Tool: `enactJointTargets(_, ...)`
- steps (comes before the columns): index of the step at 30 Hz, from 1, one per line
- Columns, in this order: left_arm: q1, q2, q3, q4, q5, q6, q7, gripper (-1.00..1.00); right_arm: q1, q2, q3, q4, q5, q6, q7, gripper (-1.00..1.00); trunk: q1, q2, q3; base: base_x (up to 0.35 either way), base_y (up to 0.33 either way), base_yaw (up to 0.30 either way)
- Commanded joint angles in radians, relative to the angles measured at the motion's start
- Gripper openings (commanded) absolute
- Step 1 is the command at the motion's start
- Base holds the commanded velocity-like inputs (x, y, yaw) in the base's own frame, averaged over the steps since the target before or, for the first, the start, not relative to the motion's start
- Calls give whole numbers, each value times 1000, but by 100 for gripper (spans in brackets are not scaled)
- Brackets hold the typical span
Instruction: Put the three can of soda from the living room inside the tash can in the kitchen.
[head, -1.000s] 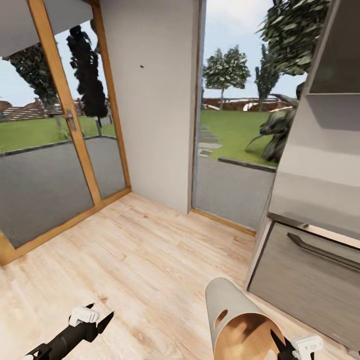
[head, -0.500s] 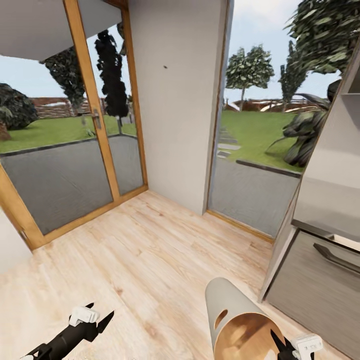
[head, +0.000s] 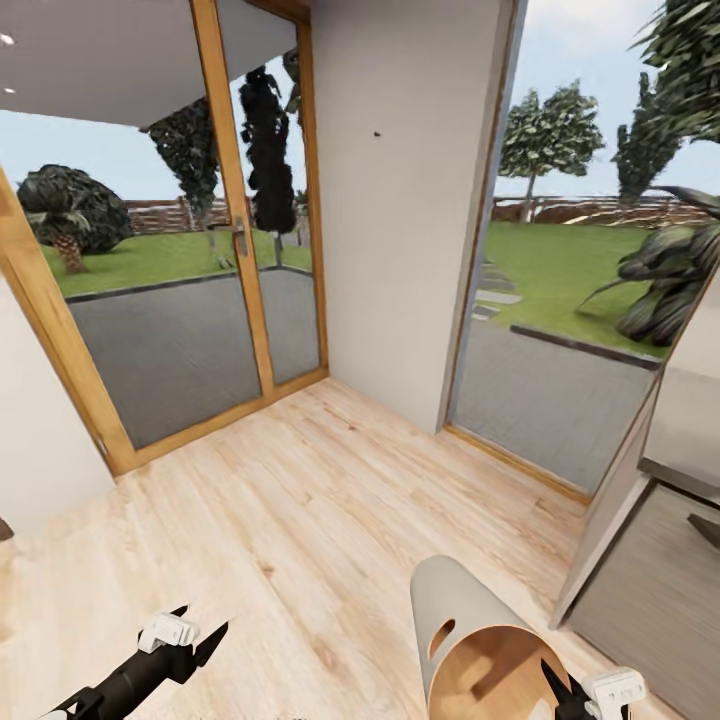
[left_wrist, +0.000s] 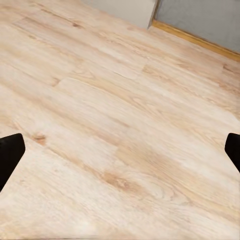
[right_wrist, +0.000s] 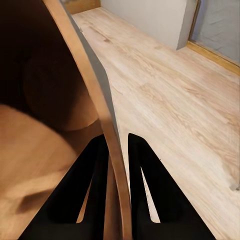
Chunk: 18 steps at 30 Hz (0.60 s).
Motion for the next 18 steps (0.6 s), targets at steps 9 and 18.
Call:
enactJointTargets(9, 0, 0, 0, 0, 0, 0, 0, 100, 0, 0, -1, -1, -10, 0, 8, -100, 0, 0, 0, 0, 0, 241)
enactJointTargets(18, 0, 0, 0, 0, 0, 0, 0, 100, 0, 0, -1, -1, -10, 0, 8, -100, 0, 0, 0, 0, 0, 241)
